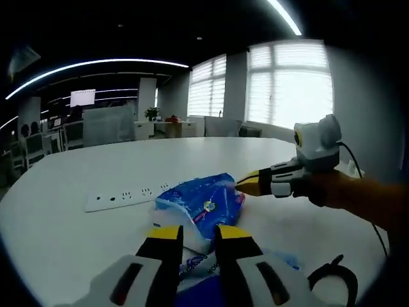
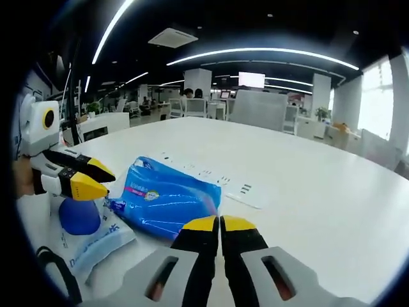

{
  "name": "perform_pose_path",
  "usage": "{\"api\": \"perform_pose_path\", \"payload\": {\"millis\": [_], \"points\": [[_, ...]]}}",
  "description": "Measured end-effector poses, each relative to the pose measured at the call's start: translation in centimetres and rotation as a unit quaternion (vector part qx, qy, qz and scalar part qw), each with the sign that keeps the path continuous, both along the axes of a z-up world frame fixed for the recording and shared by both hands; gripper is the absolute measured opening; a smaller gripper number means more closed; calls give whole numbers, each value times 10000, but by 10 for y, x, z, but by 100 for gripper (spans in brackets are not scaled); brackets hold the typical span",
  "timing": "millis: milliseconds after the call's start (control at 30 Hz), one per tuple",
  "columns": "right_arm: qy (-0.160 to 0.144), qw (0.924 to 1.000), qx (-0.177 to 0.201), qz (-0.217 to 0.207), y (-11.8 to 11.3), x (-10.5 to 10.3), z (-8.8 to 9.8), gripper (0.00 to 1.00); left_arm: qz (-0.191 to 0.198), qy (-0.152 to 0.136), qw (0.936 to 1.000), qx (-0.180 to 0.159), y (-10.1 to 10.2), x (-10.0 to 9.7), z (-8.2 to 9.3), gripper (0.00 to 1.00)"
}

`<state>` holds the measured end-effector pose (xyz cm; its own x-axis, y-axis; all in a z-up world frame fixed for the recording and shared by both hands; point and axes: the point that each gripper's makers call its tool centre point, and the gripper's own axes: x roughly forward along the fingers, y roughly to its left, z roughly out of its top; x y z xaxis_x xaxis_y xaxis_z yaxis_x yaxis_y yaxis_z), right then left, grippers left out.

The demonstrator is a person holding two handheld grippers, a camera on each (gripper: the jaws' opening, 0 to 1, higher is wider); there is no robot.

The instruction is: Arrange the tabletop items into an orderly group along one side of the table until the central work area is clear of visible clutter.

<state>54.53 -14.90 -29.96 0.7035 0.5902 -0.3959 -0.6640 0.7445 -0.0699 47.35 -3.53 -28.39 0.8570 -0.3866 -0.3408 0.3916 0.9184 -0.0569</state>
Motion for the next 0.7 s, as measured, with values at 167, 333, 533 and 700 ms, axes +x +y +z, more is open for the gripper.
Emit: {"api": "perform_pose_path", "payload": {"millis": [167,333,533,700], "points": [[-31,9999,-105,90,2,-4,1,0,-142,-45,9995,282,-4,0,-8,15],[-29,9998,-109,142,2,-5,0,0,-46,-198,9989,428,0,3,-9,0],[-32,9999,-25,153,1,-10,2,0,-70,-303,9969,721,0,2,-6,0],[-137,9997,-75,204,1,-17,9,0,-118,-307,9973,654,-2,-3,4,0]]}}
